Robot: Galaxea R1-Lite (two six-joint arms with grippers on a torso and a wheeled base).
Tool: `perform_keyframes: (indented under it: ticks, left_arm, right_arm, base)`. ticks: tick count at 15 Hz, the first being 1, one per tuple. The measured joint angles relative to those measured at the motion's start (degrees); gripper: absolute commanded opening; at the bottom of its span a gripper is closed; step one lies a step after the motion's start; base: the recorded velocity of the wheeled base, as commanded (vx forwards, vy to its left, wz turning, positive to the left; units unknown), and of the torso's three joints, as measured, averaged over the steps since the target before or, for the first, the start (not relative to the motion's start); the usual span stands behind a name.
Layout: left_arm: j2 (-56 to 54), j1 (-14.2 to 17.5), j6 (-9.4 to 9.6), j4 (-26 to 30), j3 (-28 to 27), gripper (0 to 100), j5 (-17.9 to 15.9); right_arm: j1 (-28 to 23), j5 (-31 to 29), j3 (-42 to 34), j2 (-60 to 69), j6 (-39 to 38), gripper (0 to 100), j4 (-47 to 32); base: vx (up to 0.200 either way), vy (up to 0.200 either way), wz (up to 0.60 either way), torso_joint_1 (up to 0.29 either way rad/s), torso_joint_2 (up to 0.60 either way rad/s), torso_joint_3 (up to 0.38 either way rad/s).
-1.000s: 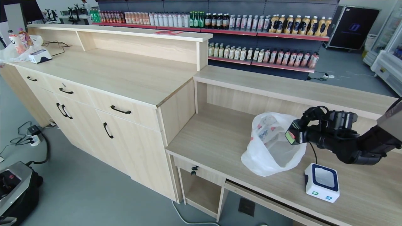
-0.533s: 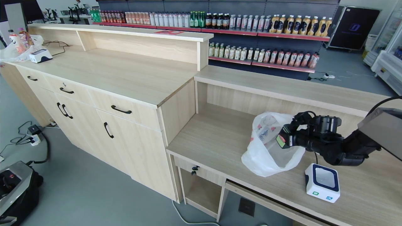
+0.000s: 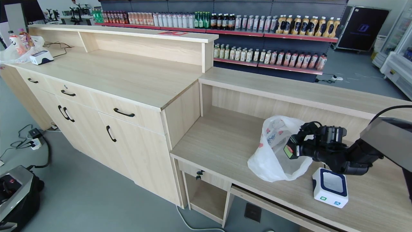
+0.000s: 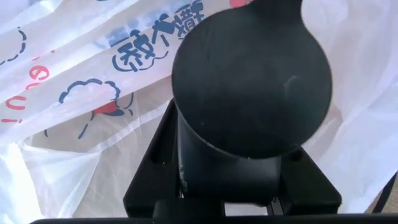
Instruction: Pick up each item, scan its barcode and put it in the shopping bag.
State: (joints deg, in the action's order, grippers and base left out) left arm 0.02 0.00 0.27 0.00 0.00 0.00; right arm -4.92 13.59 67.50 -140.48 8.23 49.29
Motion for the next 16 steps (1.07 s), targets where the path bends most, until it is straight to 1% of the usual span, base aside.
perform_keyframes:
  ticks: [6,7,10,13,16]
  left_arm:
    - [0.0,0.0,-0.02,0.0,0.0,100,0.0]
    - [0.0,0.0,0.0,0.0,0.0,100,0.0]
    - [0.0,0.0,0.0,0.0,0.0,100,0.0]
    - [0.0,0.0,-0.02,0.0,0.0,100,0.0]
    - [0.0,0.0,-0.02,0.0,0.0,100,0.0]
  right_arm:
    - [0.0,0.0,0.4,-1.3,0.0,0,0.2]
    - [0.1,0.0,0.4,-1.5,-0.1,100,0.2]
    - [0.1,0.1,0.6,-1.5,-0.2,100,0.2]
    - [0.1,2.5,0.1,0.0,-1.2,100,0.0]
    - [0.0,2.8,-2.2,6.2,-1.8,100,-0.2]
  base:
    - [0.0,0.0,0.0,0.0,0.0,0.0]
    - [0.0,0.0,0.0,0.0,0.0,0.0]
    - [0.0,0.0,0.0,0.0,0.0,0.0]
    - [0.0,0.0,0.0,0.0,0.0,0.0]
    - [0.0,0.0,0.0,0.0,0.0,0.0]
